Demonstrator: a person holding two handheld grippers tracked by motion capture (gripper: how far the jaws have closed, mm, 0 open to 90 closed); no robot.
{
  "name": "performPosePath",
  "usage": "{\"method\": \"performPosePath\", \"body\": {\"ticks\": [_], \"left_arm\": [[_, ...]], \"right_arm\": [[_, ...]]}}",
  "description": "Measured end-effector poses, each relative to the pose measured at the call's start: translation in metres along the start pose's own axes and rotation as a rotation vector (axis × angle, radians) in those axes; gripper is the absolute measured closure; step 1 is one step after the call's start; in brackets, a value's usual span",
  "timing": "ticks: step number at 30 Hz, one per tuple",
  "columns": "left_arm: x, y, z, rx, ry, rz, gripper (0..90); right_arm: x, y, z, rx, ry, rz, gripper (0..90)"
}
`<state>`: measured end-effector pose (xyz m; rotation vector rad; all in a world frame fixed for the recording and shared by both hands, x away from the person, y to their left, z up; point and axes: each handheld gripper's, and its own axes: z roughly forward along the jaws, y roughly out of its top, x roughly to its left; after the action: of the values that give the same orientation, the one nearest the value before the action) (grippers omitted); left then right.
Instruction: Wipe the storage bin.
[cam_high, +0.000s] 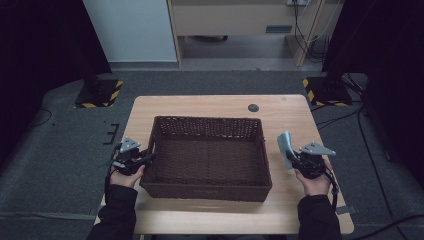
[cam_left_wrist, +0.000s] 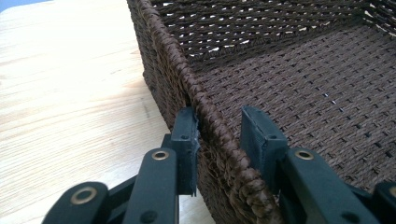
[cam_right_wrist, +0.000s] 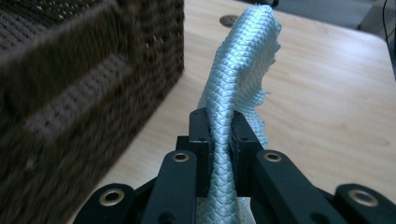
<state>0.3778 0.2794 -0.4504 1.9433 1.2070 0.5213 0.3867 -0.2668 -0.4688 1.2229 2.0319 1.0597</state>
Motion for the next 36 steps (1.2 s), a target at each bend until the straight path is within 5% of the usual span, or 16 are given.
{"method": "performPosePath", "body": {"ticks": [8, 18, 23, 28, 33, 36], "left_arm": [[-0.004, 0.0, 0.002, -0.006, -0.008, -0.003, 66.6], [-0.005, 0.001, 0.002, 0.002, -0.002, 0.008, 66.3], [-0.005, 0.001, 0.002, 0.001, -0.003, 0.006, 66.2], [-0.004, 0.001, 0.002, 0.003, -0.002, 0.009, 66.2], [-0.005, 0.001, 0.002, 0.004, -0.001, 0.011, 66.2], [-0.005, 0.001, 0.002, 0.004, -0.001, 0.01, 66.2]], "right_arm": [[-0.006, 0.017, 0.021, -0.035, 0.014, 0.009, 82.8], [0.0, 0.033, 0.041, -0.074, 0.062, -0.07, 83.2], [0.006, 0.027, 0.053, -0.014, 0.099, -0.13, 83.5], [0.012, 0.016, 0.068, 0.07, 0.133, -0.14, 83.5], [0.011, 0.003, 0.08, 0.159, 0.168, -0.104, 83.4], [0.007, 0.008, 0.073, 0.121, 0.198, -0.073, 83.5]]}}
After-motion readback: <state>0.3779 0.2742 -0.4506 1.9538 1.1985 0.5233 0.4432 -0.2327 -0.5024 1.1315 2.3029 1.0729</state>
